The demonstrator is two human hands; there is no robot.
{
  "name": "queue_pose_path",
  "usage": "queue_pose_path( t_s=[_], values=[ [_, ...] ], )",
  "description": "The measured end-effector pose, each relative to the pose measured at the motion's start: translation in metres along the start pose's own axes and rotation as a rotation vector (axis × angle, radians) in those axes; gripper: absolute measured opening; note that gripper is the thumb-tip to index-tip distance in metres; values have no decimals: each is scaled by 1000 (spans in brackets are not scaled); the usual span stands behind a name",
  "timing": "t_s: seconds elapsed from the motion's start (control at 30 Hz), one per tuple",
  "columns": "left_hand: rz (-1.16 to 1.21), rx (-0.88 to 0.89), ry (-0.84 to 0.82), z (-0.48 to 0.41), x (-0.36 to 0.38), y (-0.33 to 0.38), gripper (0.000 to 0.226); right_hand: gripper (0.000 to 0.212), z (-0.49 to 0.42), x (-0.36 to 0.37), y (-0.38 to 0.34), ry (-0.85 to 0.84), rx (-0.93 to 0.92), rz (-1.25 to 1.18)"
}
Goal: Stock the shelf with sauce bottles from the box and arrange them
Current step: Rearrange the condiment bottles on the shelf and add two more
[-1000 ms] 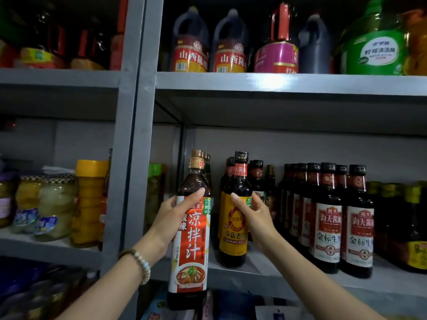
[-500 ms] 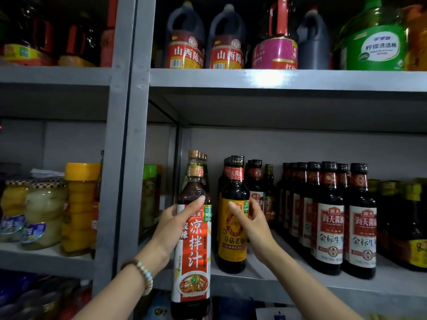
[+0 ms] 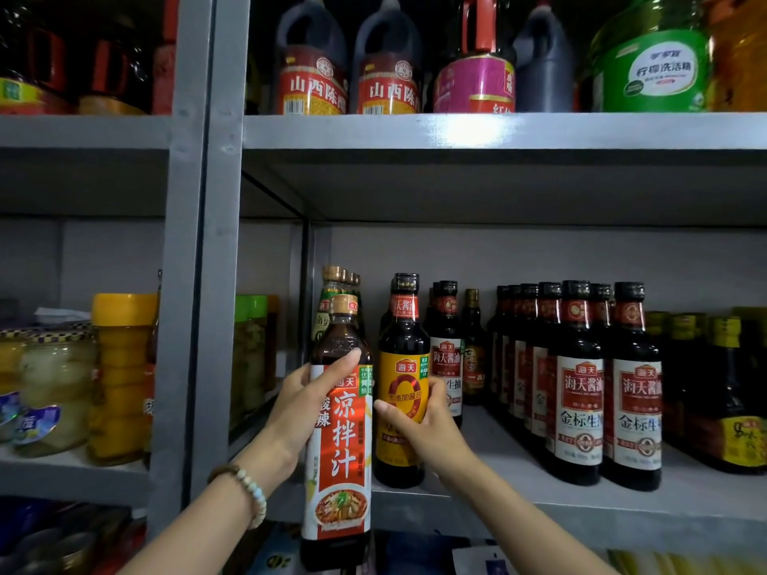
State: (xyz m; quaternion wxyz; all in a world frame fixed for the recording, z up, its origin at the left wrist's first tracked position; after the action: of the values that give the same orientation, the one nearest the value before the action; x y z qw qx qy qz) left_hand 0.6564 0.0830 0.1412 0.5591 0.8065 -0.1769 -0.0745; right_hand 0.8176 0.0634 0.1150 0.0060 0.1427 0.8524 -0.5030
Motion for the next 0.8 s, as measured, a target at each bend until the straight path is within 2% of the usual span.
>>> queue_pose_path(
  t_s=[0.13, 0.27, 0.4, 0.5, 0.57, 0.67, 0.8],
  values=[
    [-5, 25, -9, 1, 6, 6, 75, 64, 0, 4, 0, -24, 11, 7],
    [41, 40, -29, 1, 12, 11, 78, 82, 7, -3, -8, -12, 43, -40],
    [60, 66, -98, 4, 25, 23, 80, 48, 30, -29, -54, 133, -106, -82],
    [87, 104, -141, 8, 43, 36, 65, 58, 48, -38, -80, 124, -181, 12],
    [96, 122, -180, 9, 59, 44, 72, 58, 57, -36, -85, 49, -128, 28],
    [109, 143, -275, 10, 97, 52, 78, 47, 71, -45, -92, 17, -73, 10],
    [151, 138, -367, 14, 158, 59, 75, 30, 91, -90, -103, 132, -86, -31]
  ],
)
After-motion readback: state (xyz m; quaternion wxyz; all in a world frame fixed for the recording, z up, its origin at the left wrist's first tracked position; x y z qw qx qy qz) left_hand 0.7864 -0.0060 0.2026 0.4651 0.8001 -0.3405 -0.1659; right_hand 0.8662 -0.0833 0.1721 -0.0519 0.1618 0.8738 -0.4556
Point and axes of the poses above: each hand's wrist, its own z-axis away from the middle knuckle, its own x-axis out of the palm, y = z × x, the point moved 9 cm from there along -z, towards the middle knuckle, and after that the axes turned 1 degree about -x, right-handed, at the moved point
